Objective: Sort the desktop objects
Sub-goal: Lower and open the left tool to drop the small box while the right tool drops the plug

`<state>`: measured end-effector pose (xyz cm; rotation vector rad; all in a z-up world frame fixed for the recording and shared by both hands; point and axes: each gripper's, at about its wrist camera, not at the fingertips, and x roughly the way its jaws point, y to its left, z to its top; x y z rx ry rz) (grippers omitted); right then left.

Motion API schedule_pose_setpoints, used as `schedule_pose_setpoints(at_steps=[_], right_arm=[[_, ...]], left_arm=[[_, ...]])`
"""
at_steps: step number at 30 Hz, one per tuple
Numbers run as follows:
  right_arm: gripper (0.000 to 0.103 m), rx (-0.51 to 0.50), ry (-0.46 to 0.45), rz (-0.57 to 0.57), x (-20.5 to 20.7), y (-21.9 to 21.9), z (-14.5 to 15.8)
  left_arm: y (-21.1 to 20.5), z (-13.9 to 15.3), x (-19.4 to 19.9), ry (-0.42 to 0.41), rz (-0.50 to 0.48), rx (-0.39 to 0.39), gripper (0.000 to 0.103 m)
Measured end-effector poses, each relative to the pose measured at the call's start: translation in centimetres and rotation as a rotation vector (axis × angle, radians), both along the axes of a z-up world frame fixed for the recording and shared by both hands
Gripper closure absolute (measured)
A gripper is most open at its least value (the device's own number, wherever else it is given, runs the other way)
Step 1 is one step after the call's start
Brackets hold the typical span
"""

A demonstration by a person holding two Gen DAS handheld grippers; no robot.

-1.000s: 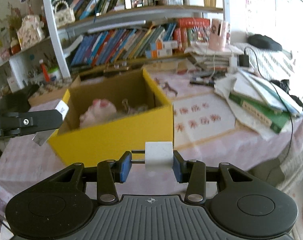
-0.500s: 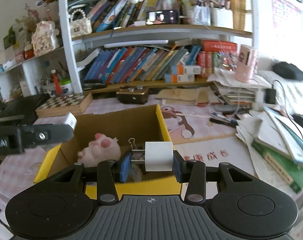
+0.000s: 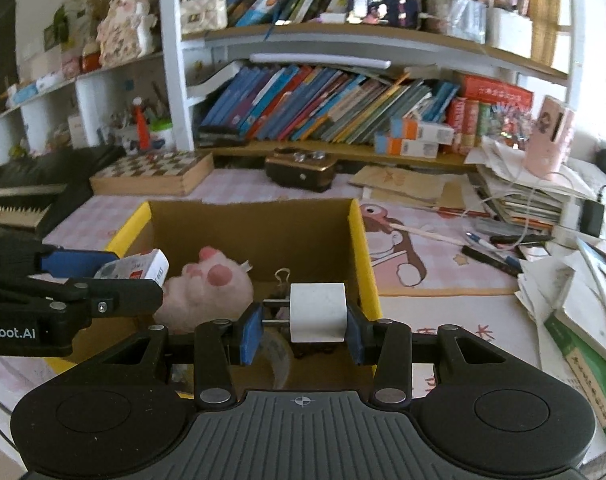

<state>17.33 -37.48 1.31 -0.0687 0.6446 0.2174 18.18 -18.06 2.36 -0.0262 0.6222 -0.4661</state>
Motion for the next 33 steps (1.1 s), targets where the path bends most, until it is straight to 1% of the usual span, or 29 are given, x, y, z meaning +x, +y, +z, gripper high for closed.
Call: schedule_pose_setpoints(at_steps=[2, 4, 7, 9, 10, 12, 17, 19, 23, 29, 31, 32, 33], right_arm=[[0.061, -0.027, 0.014, 0.041, 0.7, 0.5, -0.5], [0.061, -0.078, 0.021, 0.108, 1.5, 1.2, -1.0], [0.061, -0.159, 0.044, 0.201, 2.9, 2.2, -2.0], [0.061, -0.211, 0.076, 0.248, 3.9, 2.8, -2.7], [0.061, -0.212, 0.085, 0.260, 4.3, 2.9, -2.9], [0.061, -0.241, 0.120, 0.292, 5.3, 3.3, -3.2], [0.061, -0.276, 0.207, 0.352, 6.9, 4.5, -4.2], [0.061, -0.285, 0.218, 0.369, 7.1, 4.7, -4.1], [0.061, -0.295, 0.233, 0.369, 7.2, 4.8, -4.2], [0.060, -0.290, 0.205, 0.346, 7.0, 4.7, -4.0], [0.058, -0.285, 0.195, 0.338, 6.9, 4.7, -3.8], [0.058, -0.280, 0.184, 0.333, 6.8, 4.7, -3.6], [0.055, -0.276, 0.174, 0.328, 6.6, 4.6, -3.4]], left_arm=[[-0.1, -0.4, 0.3, 0.013, 0.001, 0.015, 0.046], [-0.4, -0.9, 0.6, 0.025, -0.007, 0.044, 0.046], [-1.1, -1.8, 1.2, 0.049, -0.024, 0.119, 0.046], [-1.6, -2.4, 1.7, 0.072, -0.034, 0.169, 0.046], [-1.7, -2.6, 1.8, 0.082, -0.039, 0.182, 0.046], [-1.9, -3.1, 2.0, 0.102, -0.046, 0.196, 0.046], [-2.2, -3.5, 2.3, 0.100, -0.043, 0.217, 0.046], [-2.4, -3.5, 2.2, 0.094, -0.045, 0.231, 0.045], [-2.5, -3.5, 2.2, 0.088, -0.041, 0.233, 0.045], [-2.4, -3.5, 1.7, 0.067, -0.018, 0.219, 0.044], [-2.3, -3.3, 1.5, 0.065, -0.005, 0.208, 0.041], [-2.2, -3.2, 1.3, 0.055, 0.000, 0.206, 0.038], [-2.1, -2.9, 1.0, 0.042, 0.007, 0.204, 0.033]])
